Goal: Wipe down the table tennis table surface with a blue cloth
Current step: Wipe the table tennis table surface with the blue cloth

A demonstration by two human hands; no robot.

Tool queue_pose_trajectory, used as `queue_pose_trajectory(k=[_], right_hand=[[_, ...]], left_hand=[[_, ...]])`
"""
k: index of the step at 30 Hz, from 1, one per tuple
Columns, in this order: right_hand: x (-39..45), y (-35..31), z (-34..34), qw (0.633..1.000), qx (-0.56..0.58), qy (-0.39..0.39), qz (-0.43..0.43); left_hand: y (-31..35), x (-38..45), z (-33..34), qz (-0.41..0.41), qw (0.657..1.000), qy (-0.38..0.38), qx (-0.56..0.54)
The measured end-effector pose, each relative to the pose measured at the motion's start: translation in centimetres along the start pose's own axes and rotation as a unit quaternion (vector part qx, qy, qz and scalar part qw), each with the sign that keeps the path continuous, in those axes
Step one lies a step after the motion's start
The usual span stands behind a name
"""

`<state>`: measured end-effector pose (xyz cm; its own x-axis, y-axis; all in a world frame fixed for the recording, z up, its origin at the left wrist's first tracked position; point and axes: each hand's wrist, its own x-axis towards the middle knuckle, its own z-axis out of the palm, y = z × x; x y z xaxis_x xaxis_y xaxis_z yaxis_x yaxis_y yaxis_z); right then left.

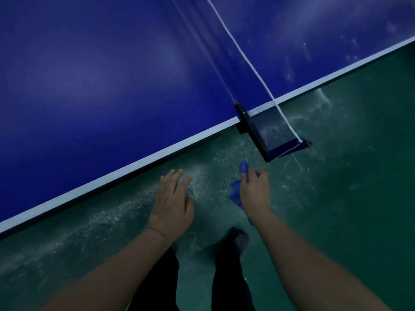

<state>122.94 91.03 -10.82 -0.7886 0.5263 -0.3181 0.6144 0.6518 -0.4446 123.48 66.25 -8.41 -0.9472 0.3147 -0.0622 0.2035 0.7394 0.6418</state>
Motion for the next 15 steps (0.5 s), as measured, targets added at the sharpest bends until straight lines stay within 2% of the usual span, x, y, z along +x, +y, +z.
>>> queue_pose_trajectory(k=[5, 8, 12, 15], right_hand=[[-5.5, 7.7, -6.2, 0.992, 0.021, 0.009, -0.128], [-5.1, 11.7, -11.0, 0.989, 0.047, 0.0, -0.141], [-2.6, 15.7, -17.2, 0.981, 0.082, -0.003, -0.177], [0.0, 18.2, -21.4, 0.976, 0.087, 0.011, -0.2]], left_hand=[[6.4, -1.4, 3.0, 0.011, 0.999, -0.043, -0.011], [11.4, -1.7, 4.9, 0.002, 0.999, -0.045, -0.001], [19.4, -1.6, 8.3, -0.053, 0.997, -0.054, -0.028], [24.8, -0.7, 10.9, -0.05, 0.996, -0.05, -0.045]])
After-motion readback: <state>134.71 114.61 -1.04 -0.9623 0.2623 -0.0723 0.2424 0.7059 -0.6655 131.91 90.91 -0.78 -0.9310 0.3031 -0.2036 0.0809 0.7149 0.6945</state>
